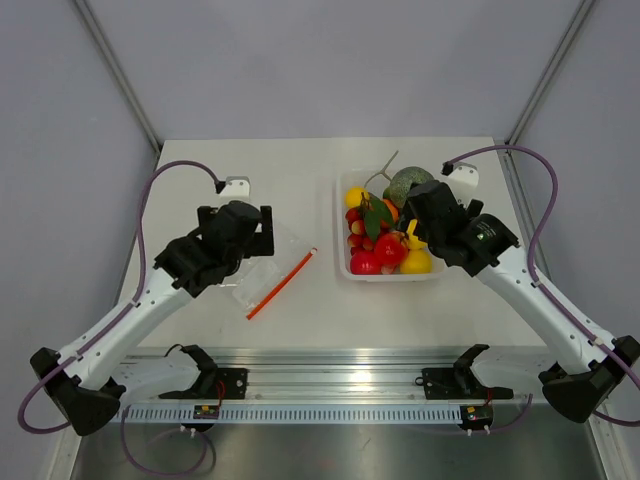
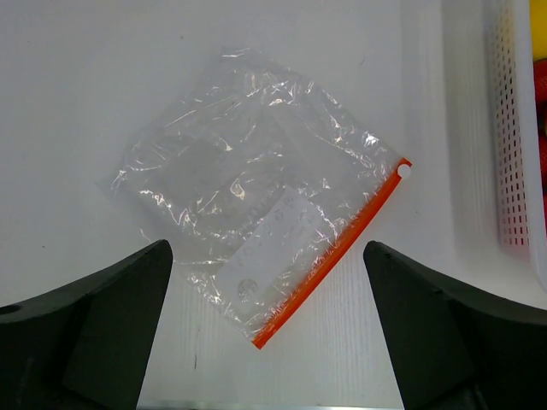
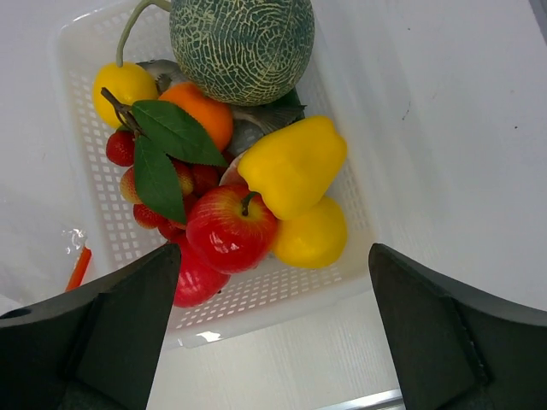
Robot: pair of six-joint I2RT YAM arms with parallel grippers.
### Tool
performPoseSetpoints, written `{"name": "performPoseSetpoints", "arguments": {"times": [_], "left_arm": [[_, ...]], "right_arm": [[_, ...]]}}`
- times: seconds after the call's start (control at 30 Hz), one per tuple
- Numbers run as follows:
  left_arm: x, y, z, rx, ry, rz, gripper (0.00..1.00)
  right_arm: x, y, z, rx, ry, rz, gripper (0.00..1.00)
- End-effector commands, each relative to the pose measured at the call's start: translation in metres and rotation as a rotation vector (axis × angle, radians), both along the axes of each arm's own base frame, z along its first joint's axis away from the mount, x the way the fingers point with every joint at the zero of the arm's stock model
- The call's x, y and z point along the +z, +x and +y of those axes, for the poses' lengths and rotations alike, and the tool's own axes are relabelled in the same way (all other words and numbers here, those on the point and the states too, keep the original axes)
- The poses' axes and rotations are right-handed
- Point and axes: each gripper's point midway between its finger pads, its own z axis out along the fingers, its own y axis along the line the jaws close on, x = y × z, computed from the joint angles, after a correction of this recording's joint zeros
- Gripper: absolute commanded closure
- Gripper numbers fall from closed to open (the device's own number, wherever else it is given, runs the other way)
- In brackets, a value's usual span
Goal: Place the food in the zip-top bag and seal the zipper
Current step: Pick up the zipper food storage bag at the center of the board.
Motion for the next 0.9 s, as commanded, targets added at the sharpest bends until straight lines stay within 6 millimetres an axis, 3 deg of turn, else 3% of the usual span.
{"name": "performPoseSetpoints", "arguments": {"times": [0.0,0.17,0.23,0.47,0.6,0.67,0.87], "left_arm": [[0.014,0.011,-0.013,-0.041,-0.054,-0.072,0.01],[-0.013,0.014,-0.015,-0.087,0.085,0.047,0.01],[-0.033,0.016,-0.016,-0.115,0.143,0.082,0.01],[-0.088,0.016,-0.044,-0.249,0.217,0.242,0.01],[-0.127,0.013,-0.051,-0.252,0.277,0.343,0.10],[-0.145,0.009,-0.052,-0.258,0.329,0.393,0.15],[-0.178,-0.018,-0.052,-0.340,0.443,0.497,0.14]], "right_arm": [[0.006,0.006,0.010,0.025,0.032,-0.029,0.01],[0.004,0.002,0.006,-0.005,0.042,-0.018,0.01],[0.010,-0.001,0.006,0.001,0.082,-0.054,0.01],[0.010,-0.008,0.014,0.066,0.154,-0.096,0.01],[0.017,-0.006,0.018,0.088,0.172,-0.122,0.01],[0.019,-0.005,0.019,0.095,0.172,-0.129,0.01],[0.011,-0.003,0.012,0.073,0.118,-0.104,0.01]]}}
